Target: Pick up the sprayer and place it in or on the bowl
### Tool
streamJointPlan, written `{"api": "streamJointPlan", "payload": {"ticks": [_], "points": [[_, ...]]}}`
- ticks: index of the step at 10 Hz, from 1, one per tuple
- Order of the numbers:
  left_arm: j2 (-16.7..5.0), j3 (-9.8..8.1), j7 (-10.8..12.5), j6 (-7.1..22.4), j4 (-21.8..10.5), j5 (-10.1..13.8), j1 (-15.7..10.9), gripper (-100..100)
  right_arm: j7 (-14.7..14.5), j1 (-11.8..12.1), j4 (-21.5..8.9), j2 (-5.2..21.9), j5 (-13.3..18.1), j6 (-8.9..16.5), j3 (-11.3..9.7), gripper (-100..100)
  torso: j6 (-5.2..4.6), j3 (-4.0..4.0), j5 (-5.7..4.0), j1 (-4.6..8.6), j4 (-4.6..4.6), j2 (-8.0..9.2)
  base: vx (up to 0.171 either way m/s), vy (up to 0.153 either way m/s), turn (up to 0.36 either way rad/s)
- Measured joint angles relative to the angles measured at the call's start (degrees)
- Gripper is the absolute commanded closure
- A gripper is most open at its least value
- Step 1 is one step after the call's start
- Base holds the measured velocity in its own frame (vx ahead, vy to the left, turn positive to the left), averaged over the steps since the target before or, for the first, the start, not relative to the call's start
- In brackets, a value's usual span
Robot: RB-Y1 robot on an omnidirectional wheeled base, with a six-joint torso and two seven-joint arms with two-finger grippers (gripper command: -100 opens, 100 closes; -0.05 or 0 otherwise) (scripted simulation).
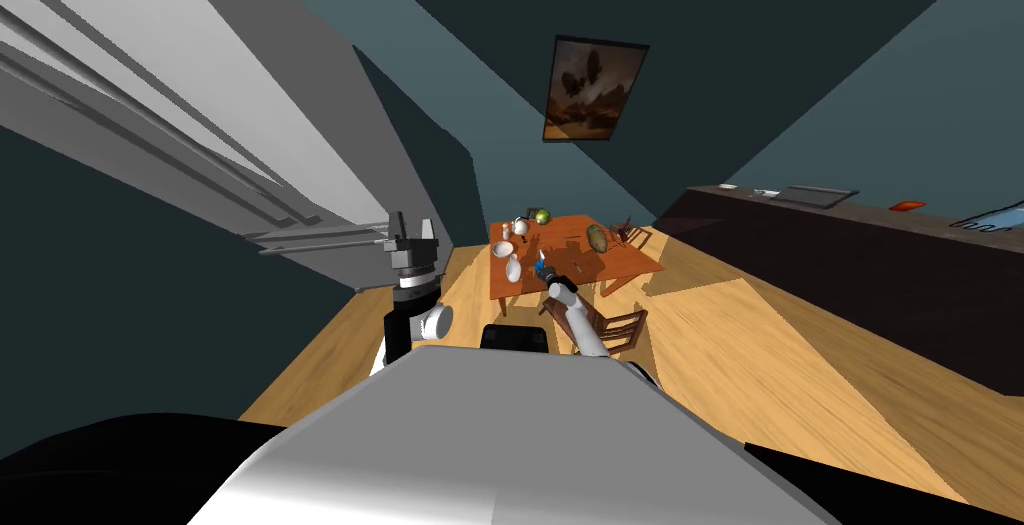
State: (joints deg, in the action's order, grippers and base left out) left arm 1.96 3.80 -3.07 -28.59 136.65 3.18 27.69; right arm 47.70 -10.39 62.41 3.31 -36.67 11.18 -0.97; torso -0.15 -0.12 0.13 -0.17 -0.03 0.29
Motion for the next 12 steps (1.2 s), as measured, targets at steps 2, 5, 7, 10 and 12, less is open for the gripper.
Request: {"api": "streamJointPlan", "payload": {"ticks": [2,5,7,10,12], "points": [[0.0,0.0,0.0,0.0,0.0,0.0,0.0,0,0.6,-1.7,-1.8,3.0,-1.1,-1.6,0.4,100,-0.03,-0.12,0.05,-0.02,0.07,0.18,-0.166,0.048,0.205],[0.0,0.0,0.0,0.0,0.0,0.0,0.0,0,1.9,-5.0,-5.6,6.2,-1.6,-6.5,2.4,100,-0.07,-0.32,0.08,0.0,0.18,0.48,-0.179,0.033,0.141],[0.0,-0.01,0.0,0.0,0.0,0.0,0.0,0,2.2,-5.0,-4.6,6.5,-1.0,-6.5,3.7,100,-0.09,-0.14,0.04,0.13,0.13,0.13,-0.096,0.009,0.106],[0.0,-0.01,0.0,0.0,0.0,0.0,0.0,0,2.9,-6.5,-4.8,7.4,-0.3,-8.2,7.1,100,-0.06,-0.21,0.02,0.12,0.17,0.24,-0.129,0.014,0.154],[0.0,-0.01,0.0,0.0,0.0,0.0,0.0,0,3.7,-7.6,-6.2,8.6,-0.8,-10.3,7.8,100,-0.12,-0.23,-0.01,0.17,0.18,0.27,-0.103,0.009,0.077]]}}
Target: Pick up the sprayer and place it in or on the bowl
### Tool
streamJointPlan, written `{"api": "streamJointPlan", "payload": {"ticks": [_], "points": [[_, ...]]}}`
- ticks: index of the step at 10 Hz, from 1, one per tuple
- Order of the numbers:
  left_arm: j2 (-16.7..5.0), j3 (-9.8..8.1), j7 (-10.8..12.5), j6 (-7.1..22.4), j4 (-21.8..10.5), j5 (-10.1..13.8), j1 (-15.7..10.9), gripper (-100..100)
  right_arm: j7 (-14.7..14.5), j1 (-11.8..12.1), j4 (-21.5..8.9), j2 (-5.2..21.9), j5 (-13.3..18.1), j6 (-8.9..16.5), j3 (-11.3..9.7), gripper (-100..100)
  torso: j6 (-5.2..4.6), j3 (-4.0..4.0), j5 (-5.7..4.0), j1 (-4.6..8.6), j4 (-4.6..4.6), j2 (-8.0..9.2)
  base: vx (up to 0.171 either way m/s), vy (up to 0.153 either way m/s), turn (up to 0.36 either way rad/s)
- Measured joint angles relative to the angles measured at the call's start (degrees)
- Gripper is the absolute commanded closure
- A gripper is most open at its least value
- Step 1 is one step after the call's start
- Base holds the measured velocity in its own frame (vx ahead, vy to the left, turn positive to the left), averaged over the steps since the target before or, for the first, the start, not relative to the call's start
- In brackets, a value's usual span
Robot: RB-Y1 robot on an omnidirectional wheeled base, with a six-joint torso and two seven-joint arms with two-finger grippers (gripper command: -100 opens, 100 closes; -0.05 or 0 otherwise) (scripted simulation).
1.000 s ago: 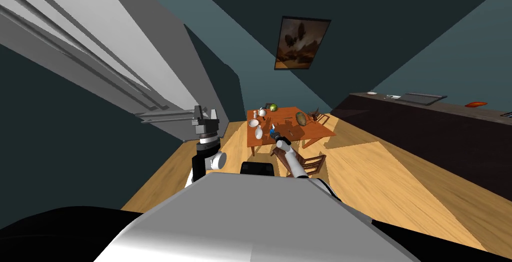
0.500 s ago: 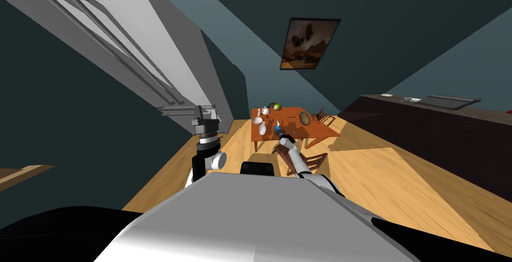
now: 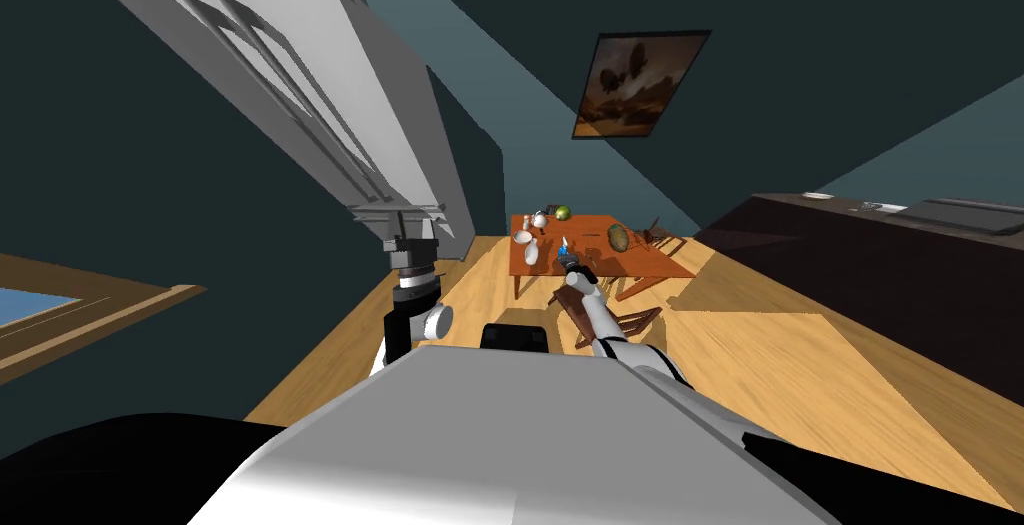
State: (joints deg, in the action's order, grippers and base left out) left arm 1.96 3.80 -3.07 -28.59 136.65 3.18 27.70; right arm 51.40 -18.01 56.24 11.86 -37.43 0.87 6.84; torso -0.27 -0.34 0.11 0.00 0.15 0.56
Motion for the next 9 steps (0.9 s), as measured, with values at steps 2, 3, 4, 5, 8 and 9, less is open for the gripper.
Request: {"api": "streamJointPlan", "payload": {"ticks": [2,3,4,5,8,9], "points": [[0.0,0.01,0.0,0.0,0.0,0.0,0.0,0,0.3,-2.2,-1.3,1.4,0.2,-2.5,1.2,100,-0.19,0.23,-0.24,0.1,-0.27,-0.19,-0.079,0.015,0.152],[0.0,0.0,0.0,0.0,0.0,0.0,0.0,0,0.7,-3.0,-1.4,1.1,0.0,-3.3,2.1,100,-0.37,0.62,-0.24,0.21,-0.73,-0.52,-0.074,0.02,0.122],[0.0,0.0,0.0,0.0,0.0,0.0,0.0,0,0.7,-3.1,-1.2,0.4,0.3,-3.2,3.8,100,-0.48,0.93,-0.17,0.17,-1.01,-0.85,-0.071,0.015,-0.012],[0.0,-0.01,0.0,0.0,0.0,0.0,0.0,0,0.9,-2.5,-2.1,0.3,0.2,-2.7,4.9,100,-0.14,0.87,-0.08,0.24,-0.81,-0.95,-0.067,0.013,0.064],[0.0,0.0,0.0,0.0,0.0,0.0,0.0,0,1.6,-5.1,-5.5,2.6,-0.1,-5.0,6.8,100,0.69,0.32,0.11,-0.15,-0.09,-0.57,-0.039,0.02,0.279],[0.0,0.0,0.0,0.0,0.0,0.0,0.0,0,1.6,-7.1,-7.4,3.1,-0.1,-6.0,7.8,100,0.65,0.28,0.14,-0.23,-0.04,-0.54,0.003,0.029,0.222]]}}
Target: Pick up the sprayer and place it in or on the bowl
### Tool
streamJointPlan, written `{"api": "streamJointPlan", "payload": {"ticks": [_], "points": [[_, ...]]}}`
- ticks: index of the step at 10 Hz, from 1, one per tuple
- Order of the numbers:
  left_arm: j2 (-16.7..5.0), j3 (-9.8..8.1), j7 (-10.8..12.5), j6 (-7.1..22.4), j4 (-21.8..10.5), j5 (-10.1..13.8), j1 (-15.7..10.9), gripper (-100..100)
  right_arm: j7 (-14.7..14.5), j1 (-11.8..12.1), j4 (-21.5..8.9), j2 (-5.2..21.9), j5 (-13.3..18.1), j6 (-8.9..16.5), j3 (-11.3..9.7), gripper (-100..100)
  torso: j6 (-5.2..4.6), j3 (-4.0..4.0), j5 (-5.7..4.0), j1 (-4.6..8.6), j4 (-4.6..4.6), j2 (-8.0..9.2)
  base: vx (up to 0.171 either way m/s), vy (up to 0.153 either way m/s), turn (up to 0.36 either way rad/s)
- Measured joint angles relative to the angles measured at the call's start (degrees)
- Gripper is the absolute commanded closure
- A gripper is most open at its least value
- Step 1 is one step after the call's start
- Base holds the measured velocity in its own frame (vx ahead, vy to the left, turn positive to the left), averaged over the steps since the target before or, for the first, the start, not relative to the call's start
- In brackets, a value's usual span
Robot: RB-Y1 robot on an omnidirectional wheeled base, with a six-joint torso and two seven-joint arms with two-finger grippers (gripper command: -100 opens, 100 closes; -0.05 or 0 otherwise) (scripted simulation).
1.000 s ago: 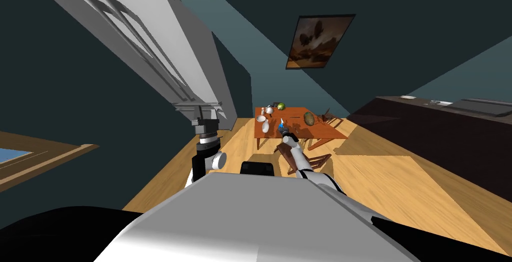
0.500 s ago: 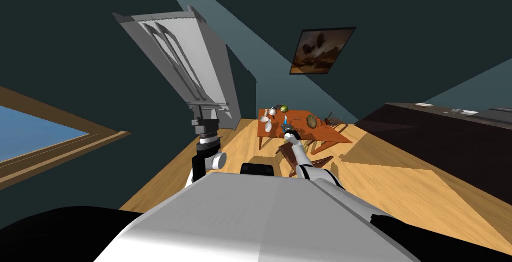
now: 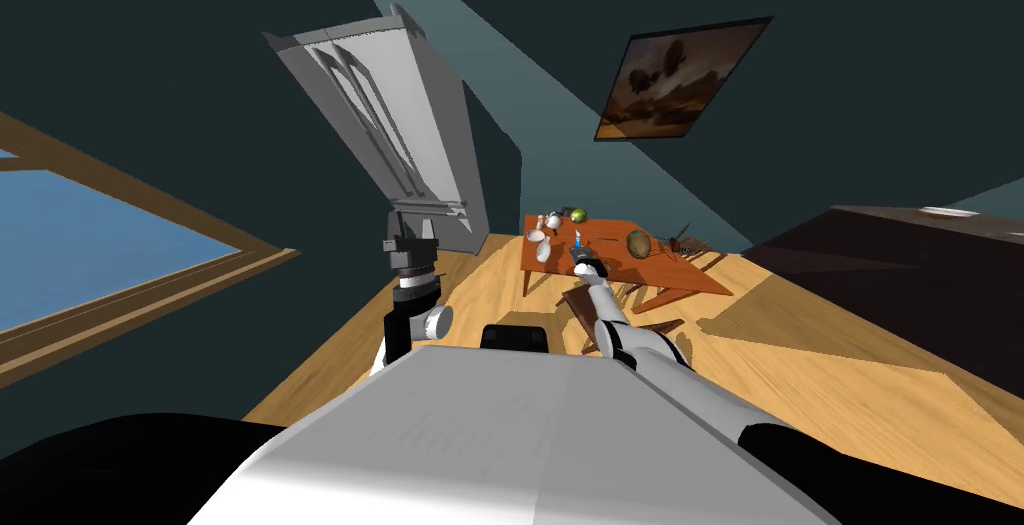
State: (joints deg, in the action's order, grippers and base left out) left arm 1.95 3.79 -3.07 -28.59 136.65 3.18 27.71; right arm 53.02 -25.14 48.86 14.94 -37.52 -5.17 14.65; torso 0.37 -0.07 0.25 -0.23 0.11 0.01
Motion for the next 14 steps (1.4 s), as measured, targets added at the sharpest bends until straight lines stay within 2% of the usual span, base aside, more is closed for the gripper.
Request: {"api": "streamJointPlan", "payload": {"ticks": [1,2,3,4,5,7,9,10,14], "points": [[0.0,0.0,0.0,0.0,0.0,0.0,0.0,0,-0.2,-1.5,-1.3,0.3,0.1,-0.6,1.4,100,-0.05,0.02,-0.02,-0.01,-0.02,-0.02,0.027,0.029,0.25],[0.0,0.0,0.0,0.0,0.0,0.0,0.0,0,0.5,-2.5,-3.6,1.5,-0.4,-1.9,1.3,100,-0.07,0.07,-0.06,0.02,-0.05,-0.09,0.027,0.018,0.072],[0.0,0.0,0.0,0.0,0.0,0.0,0.0,0,0.3,-2.8,-3.7,1.3,-0.3,-2.0,2.4,100,-0.19,0.05,-0.09,0.09,-0.06,-0.06,0.039,0.018,0.122],[0.0,0.0,0.0,0.0,0.0,0.0,0.0,0,-0.7,-2.8,-2.9,1.0,-0.2,-1.1,4.5,100,-0.19,0.05,-0.1,0.13,-0.03,-0.08,0.032,0.008,0.076],[0.0,-0.01,0.0,0.0,0.0,0.0,0.0,0,-1.1,-3.4,-3.3,1.0,-0.1,-0.9,5.2,100,-0.23,0.05,-0.14,0.18,-0.05,-0.06,0.034,0.008,0.135],[0.0,0.0,0.0,0.0,0.0,0.0,0.0,0,-0.7,-5.8,-7.7,2.5,-0.7,-2.1,5.9,100,-0.15,0.12,-0.16,0.18,-0.03,-0.24,0.091,0.012,0.275],[0.0,-0.01,0.0,0.0,0.0,0.0,0.0,0,-2.0,-7.8,-10.2,2.6,-0.8,-1.7,9.2,100,-0.21,0.26,-0.21,0.22,-0.09,-0.46,0.148,-0.014,0.213],[0.0,-0.01,0.0,0.0,0.0,0.0,0.0,0,-1.4,-9.0,-13.0,3.8,-1.4,-2.2,8.9,100,-0.29,0.33,-0.23,0.32,-0.11,-0.6,0.145,-0.024,0.205],[0.0,-0.01,0.0,0.0,0.0,0.0,0.0,0,-3.3,-12.2,-18.6,4.8,-2.2,-1.1,13.8,100,-0.35,0.35,-0.28,0.35,-0.13,-0.62,0.14,-0.026,0.175]]}}
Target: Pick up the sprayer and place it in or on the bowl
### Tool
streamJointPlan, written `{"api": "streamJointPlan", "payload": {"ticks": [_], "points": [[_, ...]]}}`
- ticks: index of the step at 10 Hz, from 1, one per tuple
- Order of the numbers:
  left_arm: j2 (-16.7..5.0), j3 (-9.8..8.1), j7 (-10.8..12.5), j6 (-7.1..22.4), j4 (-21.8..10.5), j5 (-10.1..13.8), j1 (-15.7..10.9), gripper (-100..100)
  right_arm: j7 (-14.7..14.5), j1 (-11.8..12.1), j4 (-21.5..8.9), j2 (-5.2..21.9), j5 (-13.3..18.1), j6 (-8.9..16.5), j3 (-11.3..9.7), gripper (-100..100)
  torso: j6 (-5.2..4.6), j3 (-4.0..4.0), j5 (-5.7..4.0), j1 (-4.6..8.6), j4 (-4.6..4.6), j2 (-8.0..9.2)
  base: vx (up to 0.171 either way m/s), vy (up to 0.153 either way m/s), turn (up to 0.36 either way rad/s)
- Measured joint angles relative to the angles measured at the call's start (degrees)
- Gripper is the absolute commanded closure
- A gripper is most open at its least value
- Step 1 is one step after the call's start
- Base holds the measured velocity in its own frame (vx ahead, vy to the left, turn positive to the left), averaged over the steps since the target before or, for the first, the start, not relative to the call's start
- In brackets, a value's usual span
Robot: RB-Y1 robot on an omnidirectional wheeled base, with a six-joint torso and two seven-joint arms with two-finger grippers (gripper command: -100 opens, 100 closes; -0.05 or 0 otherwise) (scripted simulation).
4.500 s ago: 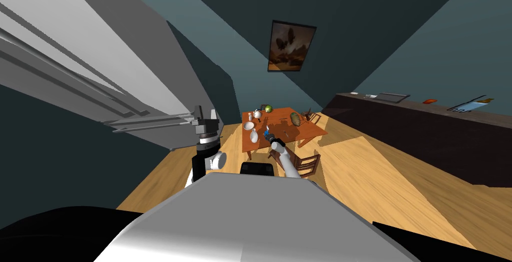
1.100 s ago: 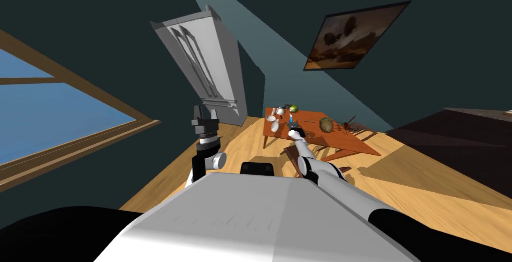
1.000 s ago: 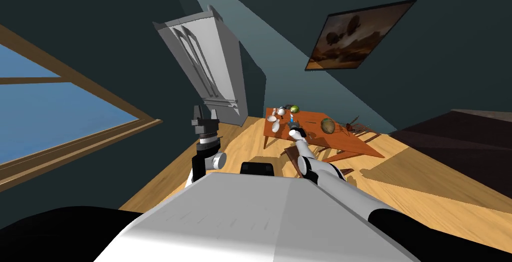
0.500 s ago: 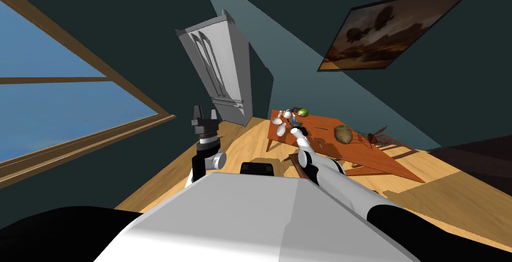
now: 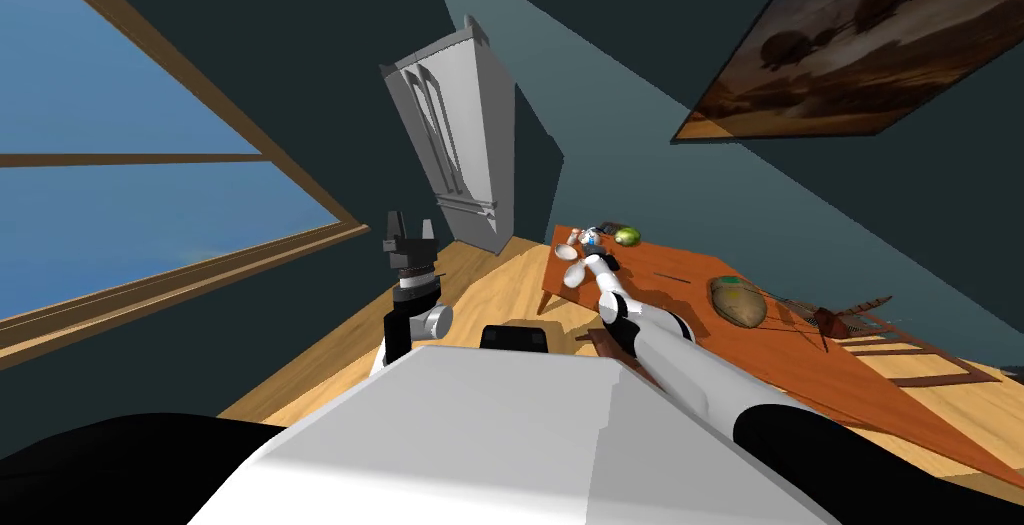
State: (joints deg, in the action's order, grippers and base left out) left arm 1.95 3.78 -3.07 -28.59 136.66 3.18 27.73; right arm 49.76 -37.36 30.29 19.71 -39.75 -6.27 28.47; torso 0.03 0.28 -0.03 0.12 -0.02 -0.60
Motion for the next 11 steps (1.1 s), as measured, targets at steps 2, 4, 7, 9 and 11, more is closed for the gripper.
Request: {"api": "streamJointPlan", "payload": {"ticks": [2,4,7,9,11], "points": [[0.0,0.0,0.0,0.0,0.0,0.0,0.0,0,-0.5,-1.1,-2.1,0.6,-0.3,0.3,1.0,100,-0.11,-0.16,-0.01,0.02,0.04,0.31,0.079,-0.025,0.142],[0.0,0.0,0.0,0.0,0.0,0.0,0.0,0,0.4,-3.0,-6.5,1.9,-0.9,-0.2,0.8,100,-0.08,-0.16,0.0,-0.01,0.05,0.3,0.088,-0.034,0.124],[0.0,0.0,0.0,0.0,0.0,0.0,0.0,0,-1.7,-4.1,-8.2,1.9,-1.1,1.0,4.2,100,-0.16,-0.2,0.01,-0.06,0.06,0.37,0.079,-0.021,0.121],[0.0,0.0,0.0,0.0,0.0,0.0,0.0,0,-3.7,-4.6,-9.2,1.6,-1.1,1.8,7.8,100,-0.16,-0.28,0.0,-0.1,0.09,0.5,0.054,-0.016,0.114],[0.0,0.0,0.0,0.0,0.0,0.0,0.0,0,-4.3,-4.9,-10.1,1.7,-1.1,2.2,8.2,100,-0.29,-0.37,0.03,-0.11,0.12,0.66,0.013,0.0,-0.012]]}}
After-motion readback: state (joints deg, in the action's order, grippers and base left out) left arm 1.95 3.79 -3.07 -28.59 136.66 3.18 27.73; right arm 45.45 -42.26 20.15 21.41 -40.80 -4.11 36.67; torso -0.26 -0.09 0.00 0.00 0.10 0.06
